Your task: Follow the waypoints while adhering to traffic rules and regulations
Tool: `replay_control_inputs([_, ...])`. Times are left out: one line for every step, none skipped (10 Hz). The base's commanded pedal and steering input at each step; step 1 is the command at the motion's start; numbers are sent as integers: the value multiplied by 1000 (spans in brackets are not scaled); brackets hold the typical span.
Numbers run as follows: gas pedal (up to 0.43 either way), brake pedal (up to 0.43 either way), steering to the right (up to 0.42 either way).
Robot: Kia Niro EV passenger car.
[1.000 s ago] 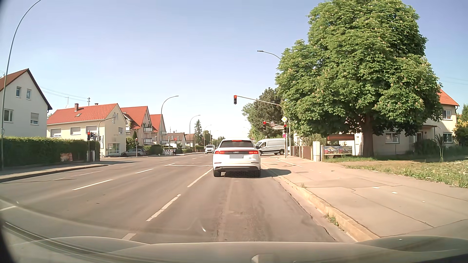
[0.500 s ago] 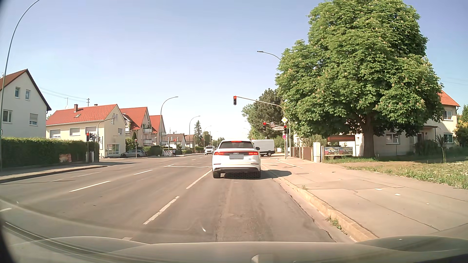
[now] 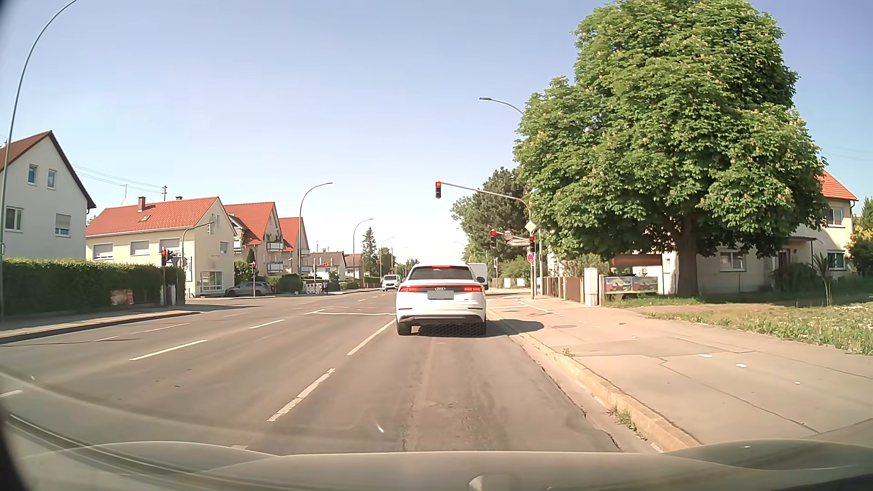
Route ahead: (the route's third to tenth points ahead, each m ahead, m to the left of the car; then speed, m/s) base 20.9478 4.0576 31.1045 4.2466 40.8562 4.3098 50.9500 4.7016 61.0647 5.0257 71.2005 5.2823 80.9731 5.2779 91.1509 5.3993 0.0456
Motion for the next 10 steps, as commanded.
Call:
replay_control_inputs([0,274,7])
replay_control_inputs([0,274,7])
replay_control_inputs([0,274,7])
replay_control_inputs([0,274,7])
replay_control_inputs([0,274,7])
replay_control_inputs([0,274,8])
replay_control_inputs([0,274,8])
replay_control_inputs([0,274,7])
replay_control_inputs([0,274,8])
replay_control_inputs([0,274,7])
